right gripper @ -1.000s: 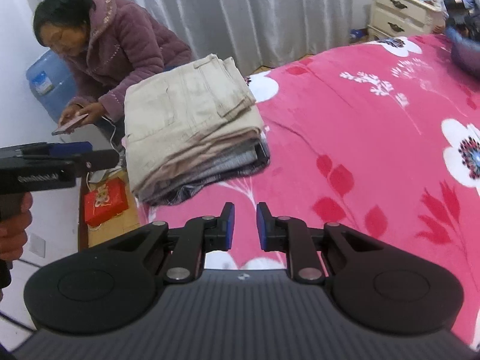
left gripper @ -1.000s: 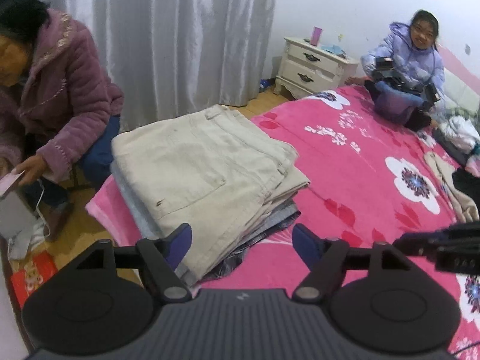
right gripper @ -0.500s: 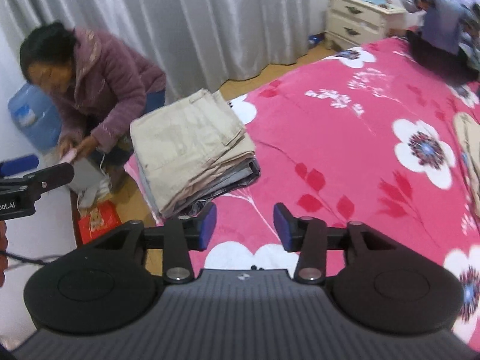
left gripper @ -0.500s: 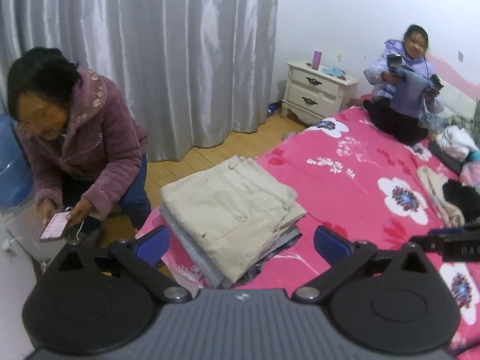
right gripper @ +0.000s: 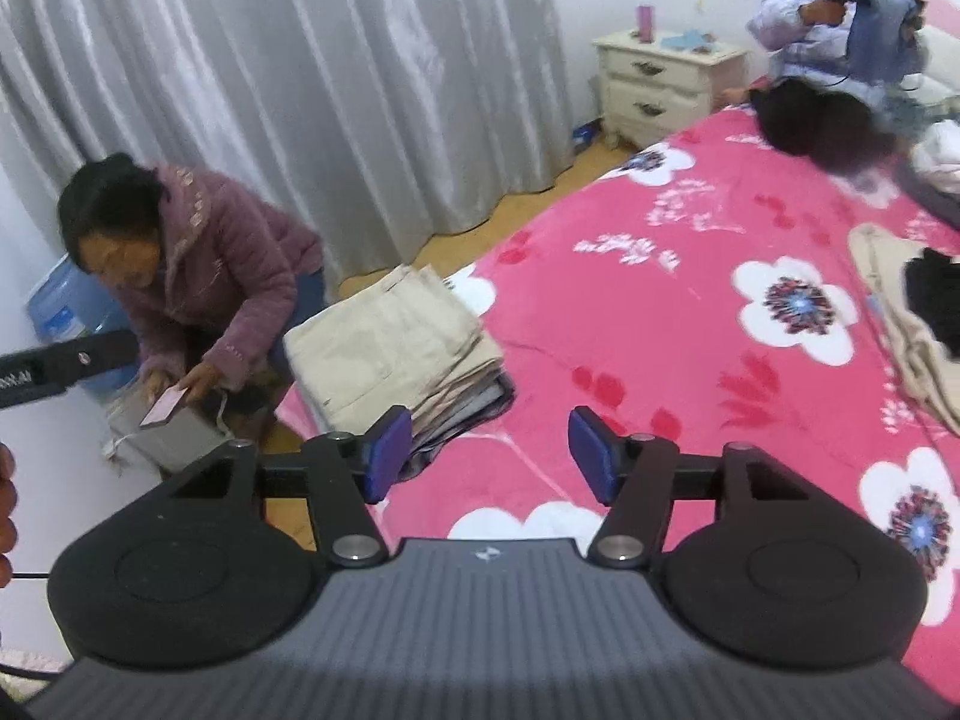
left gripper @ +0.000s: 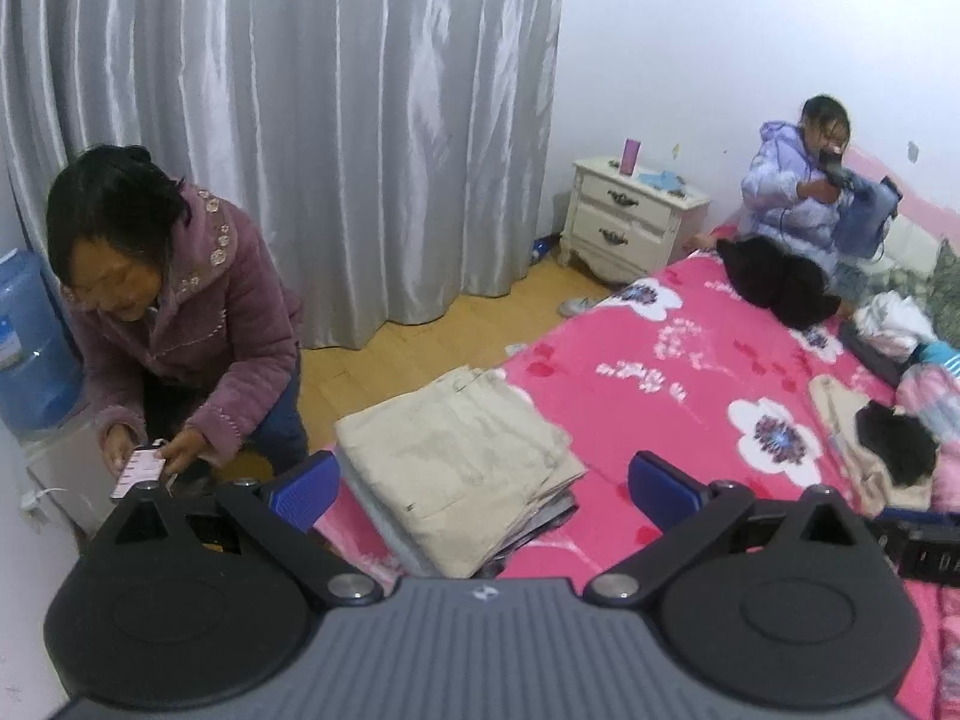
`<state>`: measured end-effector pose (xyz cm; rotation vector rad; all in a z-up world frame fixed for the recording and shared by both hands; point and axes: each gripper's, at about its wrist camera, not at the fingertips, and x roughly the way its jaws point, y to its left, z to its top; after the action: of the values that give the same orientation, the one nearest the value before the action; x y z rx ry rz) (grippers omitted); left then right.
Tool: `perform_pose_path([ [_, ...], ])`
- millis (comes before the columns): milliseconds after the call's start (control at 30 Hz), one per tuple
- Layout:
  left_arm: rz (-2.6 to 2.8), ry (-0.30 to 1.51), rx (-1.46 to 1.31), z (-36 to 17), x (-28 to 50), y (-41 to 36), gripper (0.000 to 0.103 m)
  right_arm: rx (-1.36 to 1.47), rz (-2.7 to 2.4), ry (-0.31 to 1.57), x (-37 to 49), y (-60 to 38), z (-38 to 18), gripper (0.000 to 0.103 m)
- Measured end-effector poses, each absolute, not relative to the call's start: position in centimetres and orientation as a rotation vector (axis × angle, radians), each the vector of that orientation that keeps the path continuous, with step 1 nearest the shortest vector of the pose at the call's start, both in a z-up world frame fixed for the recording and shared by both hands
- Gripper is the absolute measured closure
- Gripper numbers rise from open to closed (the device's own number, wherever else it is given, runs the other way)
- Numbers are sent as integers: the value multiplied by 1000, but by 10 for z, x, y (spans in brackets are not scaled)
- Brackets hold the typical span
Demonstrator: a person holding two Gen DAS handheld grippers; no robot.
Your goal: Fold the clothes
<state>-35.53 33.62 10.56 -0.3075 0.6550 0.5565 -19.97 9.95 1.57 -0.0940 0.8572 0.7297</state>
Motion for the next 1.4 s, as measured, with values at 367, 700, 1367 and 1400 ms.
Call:
perform_pose_path([
  [367,717,601,-275,136,-352,332,0,-206,772,741,-205,95,61,14],
  [700,926,665,-476,155,-354,351,0,-190,874,598,-191,94,79,1],
  [1367,1041,647,-296,163,-334,281,0,-372,1005,566,-172,124,94,1],
  [1400,1041,648,-293,161,-334,278,0,-373,994,572,-171,122,92,1],
])
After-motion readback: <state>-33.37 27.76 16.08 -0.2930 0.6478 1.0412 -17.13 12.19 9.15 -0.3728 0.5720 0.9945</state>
